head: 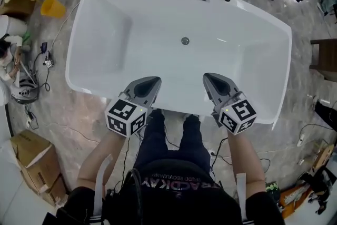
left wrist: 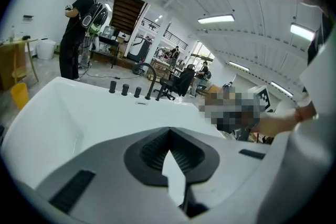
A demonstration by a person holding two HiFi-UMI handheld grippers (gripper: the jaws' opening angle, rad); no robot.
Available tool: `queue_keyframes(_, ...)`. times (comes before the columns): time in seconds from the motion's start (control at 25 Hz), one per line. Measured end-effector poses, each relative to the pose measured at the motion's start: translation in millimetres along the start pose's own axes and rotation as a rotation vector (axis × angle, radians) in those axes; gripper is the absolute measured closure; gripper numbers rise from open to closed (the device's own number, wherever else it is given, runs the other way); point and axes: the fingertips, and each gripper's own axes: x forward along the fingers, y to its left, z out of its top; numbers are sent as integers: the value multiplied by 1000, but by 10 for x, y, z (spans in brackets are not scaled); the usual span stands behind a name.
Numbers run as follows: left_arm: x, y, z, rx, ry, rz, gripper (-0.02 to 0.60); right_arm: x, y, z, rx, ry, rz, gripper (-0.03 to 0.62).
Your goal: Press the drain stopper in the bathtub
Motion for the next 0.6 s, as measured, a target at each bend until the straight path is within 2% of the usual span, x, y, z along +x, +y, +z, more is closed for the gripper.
queue_keyframes(0.12, 135, -5, -145, 23, 7, 25, 577, 58, -202, -217, -42, 50, 19, 582)
queue_keyframes(0.32, 321, 63, -376, 131, 30, 65, 577, 213, -531, -570, -111, 138, 44, 582)
queue_keyframes(0.6, 814, 265, -705, 197, 69, 32, 577, 684, -978, -1058, -171, 249, 38, 582)
